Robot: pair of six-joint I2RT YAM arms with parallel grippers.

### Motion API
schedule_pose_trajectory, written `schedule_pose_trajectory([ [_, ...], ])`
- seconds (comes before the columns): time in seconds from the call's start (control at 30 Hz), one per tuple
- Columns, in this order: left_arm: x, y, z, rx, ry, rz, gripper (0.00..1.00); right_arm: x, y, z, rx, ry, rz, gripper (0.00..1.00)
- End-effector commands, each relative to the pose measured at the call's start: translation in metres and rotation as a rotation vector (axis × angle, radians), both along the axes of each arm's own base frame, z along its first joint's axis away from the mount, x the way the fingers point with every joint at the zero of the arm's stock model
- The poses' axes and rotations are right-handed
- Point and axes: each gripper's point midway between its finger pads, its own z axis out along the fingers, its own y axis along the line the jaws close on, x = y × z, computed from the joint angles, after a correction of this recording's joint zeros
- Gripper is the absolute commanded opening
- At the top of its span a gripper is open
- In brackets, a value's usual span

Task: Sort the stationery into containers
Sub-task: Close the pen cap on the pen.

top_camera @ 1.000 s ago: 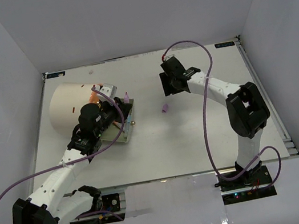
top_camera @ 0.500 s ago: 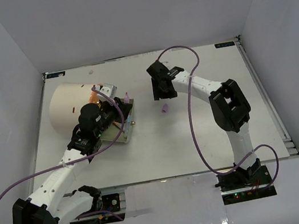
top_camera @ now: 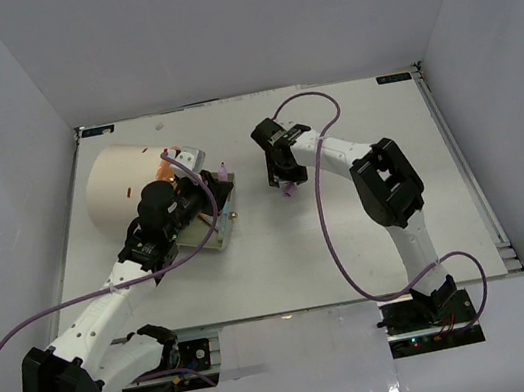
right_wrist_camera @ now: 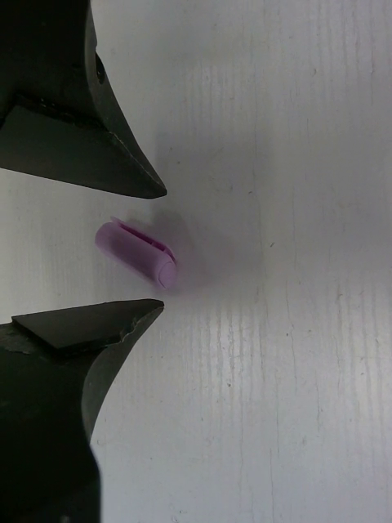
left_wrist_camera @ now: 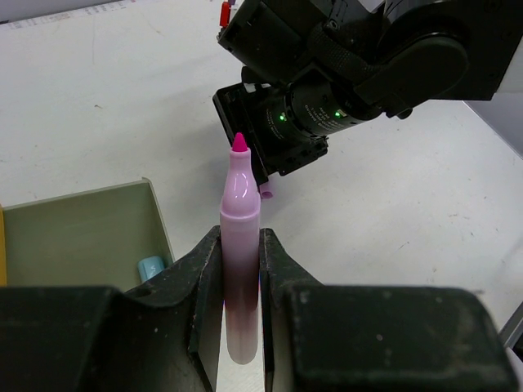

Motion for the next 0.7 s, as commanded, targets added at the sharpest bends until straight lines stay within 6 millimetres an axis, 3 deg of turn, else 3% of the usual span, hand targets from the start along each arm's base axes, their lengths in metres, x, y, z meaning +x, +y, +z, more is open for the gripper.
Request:
schedule_pose_trajectory([
  [0.0,-0.003,0.000,0.013,-0.023,-0.027,-0.013,0.00,0.003,0.000,-0.004,-0.012,0.000,-0.030,0.59],
  [0.47,-0.004,-0.002,0.011,-0.024,-0.020,-0.023,0.00,-0.002,-0.008,-0.019,-0.028,0.033,-0.053,0.52],
  [0.67,-0.005,-0.004,0.011,-0.024,-0.019,-0.034,0.00,-0.005,-0.010,-0.017,-0.021,0.037,-0.041,0.35],
])
